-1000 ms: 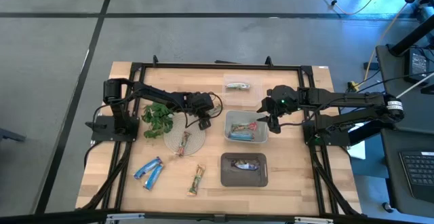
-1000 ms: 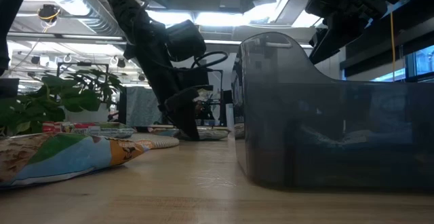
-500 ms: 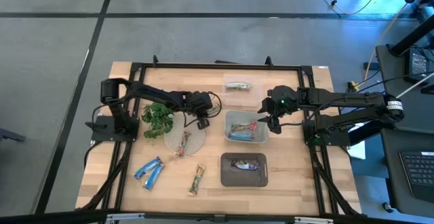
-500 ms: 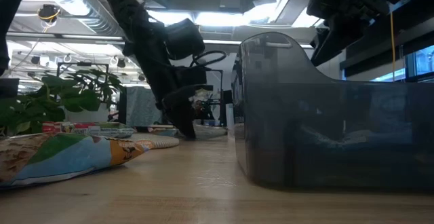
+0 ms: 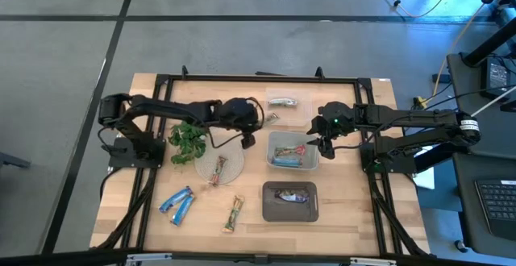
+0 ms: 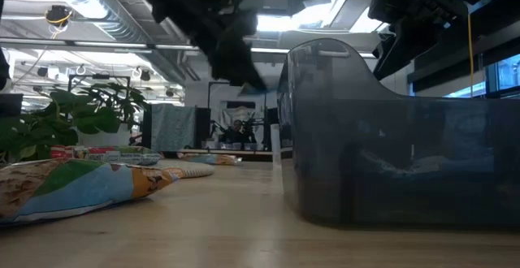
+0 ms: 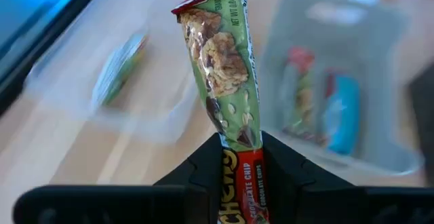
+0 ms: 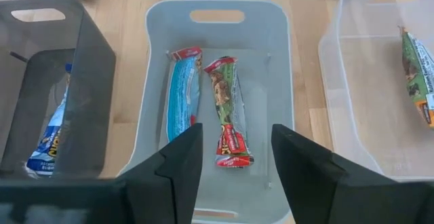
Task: Pick and place Granola Bars by type
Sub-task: Put the red granola bar into the gray bin
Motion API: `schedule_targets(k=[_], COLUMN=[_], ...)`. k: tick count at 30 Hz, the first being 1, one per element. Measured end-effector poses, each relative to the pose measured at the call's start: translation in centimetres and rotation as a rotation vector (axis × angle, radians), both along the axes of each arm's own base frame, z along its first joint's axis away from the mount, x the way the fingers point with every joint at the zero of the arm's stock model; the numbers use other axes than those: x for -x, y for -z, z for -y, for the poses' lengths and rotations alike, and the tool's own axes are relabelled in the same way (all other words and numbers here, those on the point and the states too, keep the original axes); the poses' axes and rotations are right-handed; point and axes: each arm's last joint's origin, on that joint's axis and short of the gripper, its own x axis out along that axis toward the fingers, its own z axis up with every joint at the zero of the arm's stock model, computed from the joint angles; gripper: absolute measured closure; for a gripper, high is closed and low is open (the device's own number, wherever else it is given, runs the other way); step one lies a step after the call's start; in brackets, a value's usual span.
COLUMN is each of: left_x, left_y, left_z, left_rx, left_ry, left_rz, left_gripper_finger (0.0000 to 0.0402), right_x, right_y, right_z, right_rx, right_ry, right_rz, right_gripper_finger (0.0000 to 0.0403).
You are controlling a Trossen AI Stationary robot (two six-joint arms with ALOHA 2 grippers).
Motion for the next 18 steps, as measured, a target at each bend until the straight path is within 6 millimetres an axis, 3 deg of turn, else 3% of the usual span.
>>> schedule_targets(k=[6, 18], left_x=[-2.5, -6.4], left_y=[-0.2, 2.5], left_z=[1.9, 3.7], left_rx=[0.022, -0.002], left_ry=[0.214, 0.303], left_rz=[0.107, 0.045], left_gripper_finger=[0.0336, 0.0336], right_x=[0.0, 0.0], right_y=[0.0, 0.0], right_z=[0.1, 0.3], right_rx=[-0.008, 0.039], right_ry=[0.04, 0.109], right_rz=[0.004, -0.011], right_gripper_finger=[0.0224, 0.0224])
